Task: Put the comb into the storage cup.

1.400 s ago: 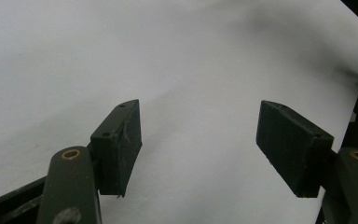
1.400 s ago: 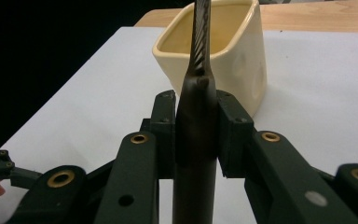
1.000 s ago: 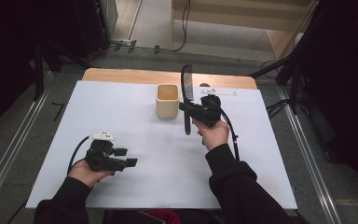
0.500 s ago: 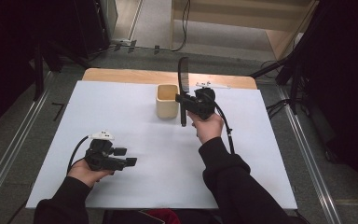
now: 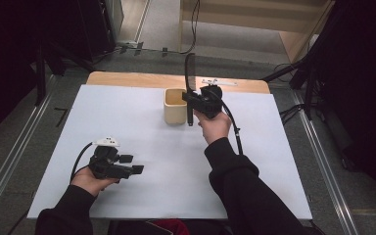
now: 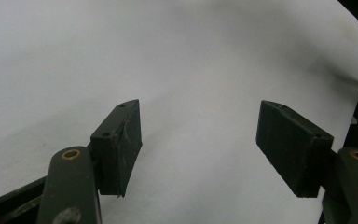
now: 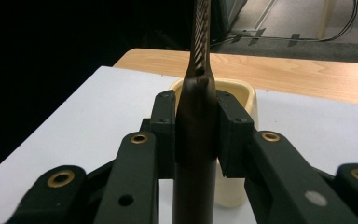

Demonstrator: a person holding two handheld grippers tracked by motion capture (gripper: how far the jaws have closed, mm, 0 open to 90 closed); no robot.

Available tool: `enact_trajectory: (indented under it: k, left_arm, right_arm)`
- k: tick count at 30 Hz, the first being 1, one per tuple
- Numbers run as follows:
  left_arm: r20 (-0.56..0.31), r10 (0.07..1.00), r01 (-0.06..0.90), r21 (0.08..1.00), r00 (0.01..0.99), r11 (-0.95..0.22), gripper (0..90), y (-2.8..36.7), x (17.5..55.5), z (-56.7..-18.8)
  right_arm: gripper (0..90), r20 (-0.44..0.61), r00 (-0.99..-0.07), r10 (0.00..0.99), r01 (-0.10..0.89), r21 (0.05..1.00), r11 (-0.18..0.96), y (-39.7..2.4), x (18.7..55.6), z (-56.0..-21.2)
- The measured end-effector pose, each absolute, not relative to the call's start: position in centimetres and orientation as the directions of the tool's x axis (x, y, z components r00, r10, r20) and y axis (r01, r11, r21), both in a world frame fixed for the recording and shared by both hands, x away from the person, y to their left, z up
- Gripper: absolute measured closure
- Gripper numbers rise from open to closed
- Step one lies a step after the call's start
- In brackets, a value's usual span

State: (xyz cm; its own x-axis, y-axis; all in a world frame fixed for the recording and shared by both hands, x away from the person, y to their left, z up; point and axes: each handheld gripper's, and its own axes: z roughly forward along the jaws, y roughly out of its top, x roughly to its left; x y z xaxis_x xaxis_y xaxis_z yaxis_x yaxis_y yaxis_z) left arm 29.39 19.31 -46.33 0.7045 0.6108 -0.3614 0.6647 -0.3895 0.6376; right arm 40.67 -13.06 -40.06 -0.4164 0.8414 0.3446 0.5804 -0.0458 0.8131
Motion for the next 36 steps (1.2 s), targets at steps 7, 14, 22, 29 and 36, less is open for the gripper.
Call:
enact_trajectory:
  k: [7, 14, 22, 29, 36]
  left_arm:
    - [-0.357, 0.610, 0.663, 0.635, 0.707, -0.397, 31.8, 19.3, 29.4, -46.3]
    - [-0.365, 0.609, 0.667, 0.635, 0.704, -0.390, 31.8, 19.4, 29.5, -46.4]
    - [-0.364, 0.609, 0.665, 0.637, 0.705, -0.389, 31.8, 19.5, 29.5, -46.3]
    - [-0.365, 0.609, 0.665, 0.638, 0.704, -0.388, 31.8, 19.6, 29.6, -46.3]
    - [-0.365, 0.608, 0.665, 0.638, 0.705, -0.388, 31.8, 19.5, 29.5, -46.3]
  right_arm:
    - [69.8, 0.342, -0.409, 0.846, 0.579, 0.814, -0.049, -12.5, 41.7, -39.7]
    - [69.8, 0.332, -0.399, 0.855, 0.574, 0.817, -0.050, -12.3, 42.7, -39.1]
    - [69.8, 0.305, -0.403, 0.863, 0.565, 0.824, -0.028, -11.6, 43.9, -38.2]
    - [69.8, 0.290, -0.398, 0.870, 0.556, 0.831, -0.022, -11.1, 44.8, -37.8]
    - [69.7, 0.281, -0.385, 0.879, 0.557, 0.830, -0.021, -11.0, 45.6, -37.7]
